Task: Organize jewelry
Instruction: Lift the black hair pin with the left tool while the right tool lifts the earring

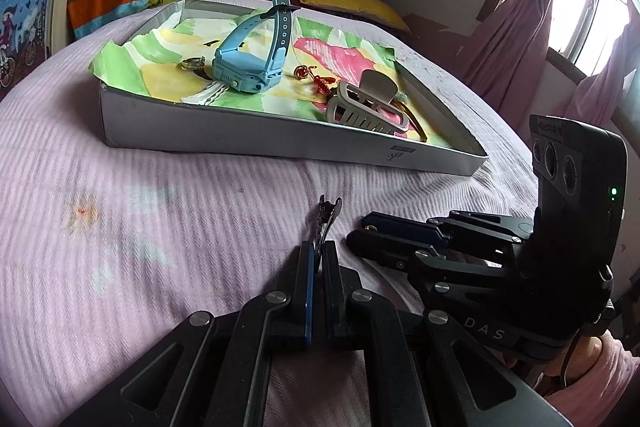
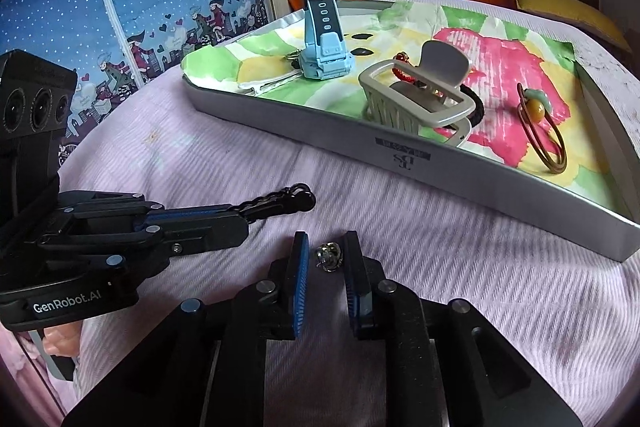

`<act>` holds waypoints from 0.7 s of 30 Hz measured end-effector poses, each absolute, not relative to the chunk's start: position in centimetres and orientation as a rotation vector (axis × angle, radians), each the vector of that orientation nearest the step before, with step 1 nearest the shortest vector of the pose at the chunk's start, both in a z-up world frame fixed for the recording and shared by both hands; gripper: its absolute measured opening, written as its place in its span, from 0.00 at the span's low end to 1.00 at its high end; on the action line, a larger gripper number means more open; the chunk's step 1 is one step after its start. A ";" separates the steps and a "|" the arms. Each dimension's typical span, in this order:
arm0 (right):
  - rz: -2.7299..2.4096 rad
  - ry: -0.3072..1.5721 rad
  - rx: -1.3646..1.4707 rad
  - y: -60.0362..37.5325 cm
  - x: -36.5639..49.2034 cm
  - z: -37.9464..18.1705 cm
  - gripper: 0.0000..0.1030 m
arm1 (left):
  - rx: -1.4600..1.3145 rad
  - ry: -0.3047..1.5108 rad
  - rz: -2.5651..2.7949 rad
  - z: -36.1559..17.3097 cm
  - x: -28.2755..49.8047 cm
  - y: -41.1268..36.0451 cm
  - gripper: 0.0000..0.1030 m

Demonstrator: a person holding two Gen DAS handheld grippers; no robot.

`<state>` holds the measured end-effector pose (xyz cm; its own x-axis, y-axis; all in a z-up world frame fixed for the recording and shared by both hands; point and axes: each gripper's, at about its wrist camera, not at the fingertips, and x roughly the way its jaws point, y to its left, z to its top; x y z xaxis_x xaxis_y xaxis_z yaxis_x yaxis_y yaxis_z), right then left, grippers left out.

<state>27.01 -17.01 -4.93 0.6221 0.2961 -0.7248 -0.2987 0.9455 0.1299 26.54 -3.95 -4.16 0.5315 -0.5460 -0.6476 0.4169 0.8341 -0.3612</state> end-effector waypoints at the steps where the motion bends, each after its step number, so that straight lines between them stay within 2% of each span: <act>1: 0.339 0.828 -0.002 -17.0 26.9 -5.0 0.13 | -0.169 0.830 -0.578 -4.1 26.5 -3.9 0.04; 11: 0.327 0.734 0.059 -18.4 25.1 -5.0 0.12 | -0.144 0.805 -0.569 -4.0 26.0 -4.2 0.04; 21: 0.264 0.529 0.064 -19.5 21.6 -2.9 0.12 | -0.122 0.725 -0.561 -3.3 24.5 -4.2 0.04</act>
